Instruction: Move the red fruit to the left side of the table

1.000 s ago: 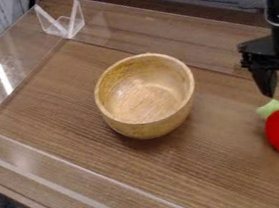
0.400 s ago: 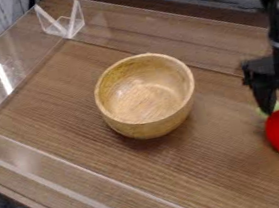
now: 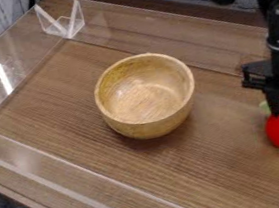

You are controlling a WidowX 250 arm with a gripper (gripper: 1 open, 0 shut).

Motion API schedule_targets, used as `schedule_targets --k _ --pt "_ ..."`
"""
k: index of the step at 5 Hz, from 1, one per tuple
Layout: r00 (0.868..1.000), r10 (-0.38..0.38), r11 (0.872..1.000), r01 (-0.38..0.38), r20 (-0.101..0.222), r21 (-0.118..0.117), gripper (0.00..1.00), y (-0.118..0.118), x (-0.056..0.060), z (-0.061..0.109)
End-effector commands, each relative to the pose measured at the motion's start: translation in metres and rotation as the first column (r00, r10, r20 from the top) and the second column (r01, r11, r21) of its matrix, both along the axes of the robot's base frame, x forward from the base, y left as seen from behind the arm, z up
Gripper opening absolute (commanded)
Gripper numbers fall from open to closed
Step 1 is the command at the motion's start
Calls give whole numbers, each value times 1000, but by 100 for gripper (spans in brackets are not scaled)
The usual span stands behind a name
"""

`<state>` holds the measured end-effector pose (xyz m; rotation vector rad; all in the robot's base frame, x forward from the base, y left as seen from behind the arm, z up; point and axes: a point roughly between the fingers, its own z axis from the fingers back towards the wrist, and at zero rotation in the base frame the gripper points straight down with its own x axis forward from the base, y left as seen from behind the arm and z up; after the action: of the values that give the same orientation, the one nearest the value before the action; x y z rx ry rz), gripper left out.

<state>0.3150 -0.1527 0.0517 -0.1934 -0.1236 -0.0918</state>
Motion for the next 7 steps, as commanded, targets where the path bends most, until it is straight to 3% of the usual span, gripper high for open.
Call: schedule_targets --k 1,2,3,5,7 --pt "993 -19 1000 21 118 -16 0 2 16 48" --pt "981 53 999 -53 189 -7 0 28 13 87" --pt "958 159 987 -159 237 -18 0 64 13 119" --pt "945 236 971 -237 226 -23 0 63 -8 113" --pt "953 214 977 -214 216 -24 0 46 -1 126"
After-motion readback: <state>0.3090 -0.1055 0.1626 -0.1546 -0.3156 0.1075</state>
